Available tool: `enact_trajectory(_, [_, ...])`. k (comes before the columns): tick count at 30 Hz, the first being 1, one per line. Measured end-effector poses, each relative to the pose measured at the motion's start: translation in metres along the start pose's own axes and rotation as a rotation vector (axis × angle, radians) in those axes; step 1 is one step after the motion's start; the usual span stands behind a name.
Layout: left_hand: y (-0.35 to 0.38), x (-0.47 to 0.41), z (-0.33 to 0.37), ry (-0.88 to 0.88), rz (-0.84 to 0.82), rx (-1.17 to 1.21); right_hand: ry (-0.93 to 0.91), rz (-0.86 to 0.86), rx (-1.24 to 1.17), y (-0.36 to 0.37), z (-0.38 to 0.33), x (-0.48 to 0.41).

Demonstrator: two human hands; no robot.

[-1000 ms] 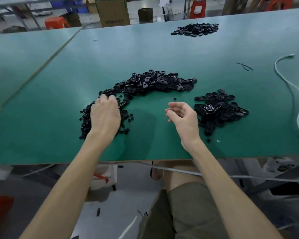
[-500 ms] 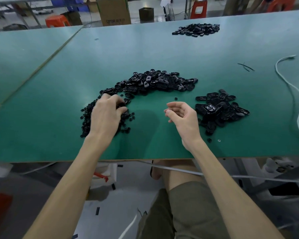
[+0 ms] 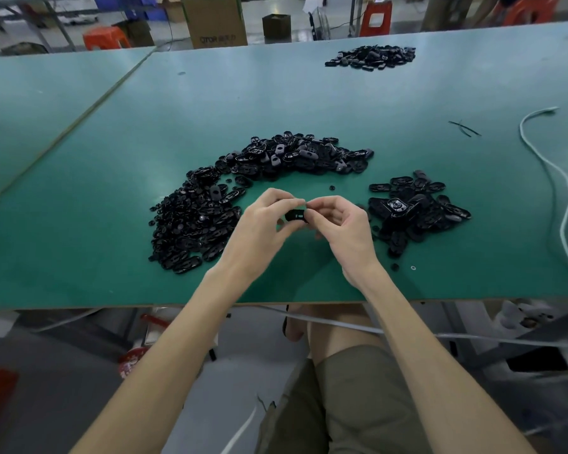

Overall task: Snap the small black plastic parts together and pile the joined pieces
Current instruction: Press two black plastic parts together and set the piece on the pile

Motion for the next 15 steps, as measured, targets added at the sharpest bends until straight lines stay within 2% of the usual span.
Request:
enact_trajectory(6, [-0.026,0.002,-0.046,-0.225,0.063,-0.323,0.01,0.04,-0.002,-0.003,0.0,0.0])
enact_trajectory(11, [-0.03,0.003,-0.062,-0.226,-0.053,-0.446,0.018,0.057,0.02,-0.005,-0.001,0.0])
enact_trajectory(15, [-0.027,0.005,-0.06,-0.191,-0.031,-0.464,0.024,0.072,0.034,-0.006,0.001,-0.001])
Point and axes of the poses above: each hand's wrist, its own x-axis away from the middle knuckle, its own y-axis out of the palm, z = x × y, the point moved 5 cm from there along -x, towards the middle knuckle, and after that the axes turned 5 degrees about y, right-handed, at the moved point
